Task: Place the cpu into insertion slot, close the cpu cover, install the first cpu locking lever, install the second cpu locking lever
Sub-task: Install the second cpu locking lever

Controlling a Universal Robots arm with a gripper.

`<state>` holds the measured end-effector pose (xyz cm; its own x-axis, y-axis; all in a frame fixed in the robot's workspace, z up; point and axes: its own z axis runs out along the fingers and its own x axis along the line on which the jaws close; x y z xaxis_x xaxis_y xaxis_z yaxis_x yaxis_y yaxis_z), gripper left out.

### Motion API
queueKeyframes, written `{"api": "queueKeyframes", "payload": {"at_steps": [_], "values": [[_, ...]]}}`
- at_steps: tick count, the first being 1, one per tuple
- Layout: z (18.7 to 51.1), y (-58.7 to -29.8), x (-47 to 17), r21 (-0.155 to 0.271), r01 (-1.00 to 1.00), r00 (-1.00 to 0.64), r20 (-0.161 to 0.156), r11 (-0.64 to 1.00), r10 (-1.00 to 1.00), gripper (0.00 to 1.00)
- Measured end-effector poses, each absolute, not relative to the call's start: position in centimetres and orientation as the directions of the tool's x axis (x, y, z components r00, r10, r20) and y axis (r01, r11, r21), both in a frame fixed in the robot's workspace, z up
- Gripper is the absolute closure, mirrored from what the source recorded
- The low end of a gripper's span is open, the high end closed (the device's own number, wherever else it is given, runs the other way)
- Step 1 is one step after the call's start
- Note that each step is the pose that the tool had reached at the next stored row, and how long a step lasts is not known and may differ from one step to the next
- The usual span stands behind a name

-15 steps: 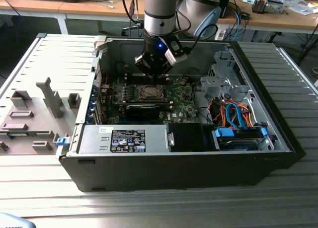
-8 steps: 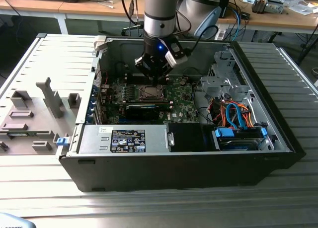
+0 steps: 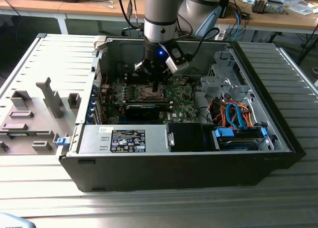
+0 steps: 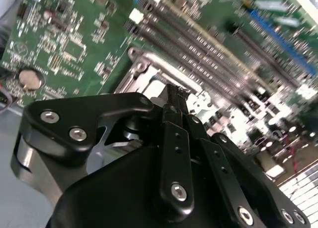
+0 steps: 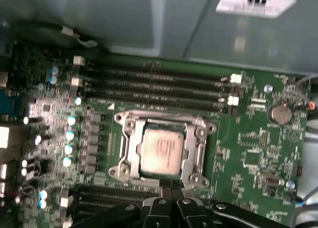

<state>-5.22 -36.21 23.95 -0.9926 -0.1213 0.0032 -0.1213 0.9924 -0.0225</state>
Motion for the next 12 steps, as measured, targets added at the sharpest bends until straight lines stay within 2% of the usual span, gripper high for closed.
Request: {"api": "queueKeyframes", "payload": {"at_steps": [4,6,9,12], "values": [[23.9,-37.6,-5.3,-0.015,-0.121,-0.993,0.002,0.993,-0.121,0.89],[23.9,-38.5,-5.6,0.025,-0.121,-0.993,-0.003,0.992,-0.121,0.89],[23.9,-38.9,-6.0,0.063,-0.121,-0.993,-0.007,0.991,-0.121,0.89],[23.8,-39.9,-7.1,0.074,-0.121,-0.993,-0.01,0.99,-0.121,0.89]]}}
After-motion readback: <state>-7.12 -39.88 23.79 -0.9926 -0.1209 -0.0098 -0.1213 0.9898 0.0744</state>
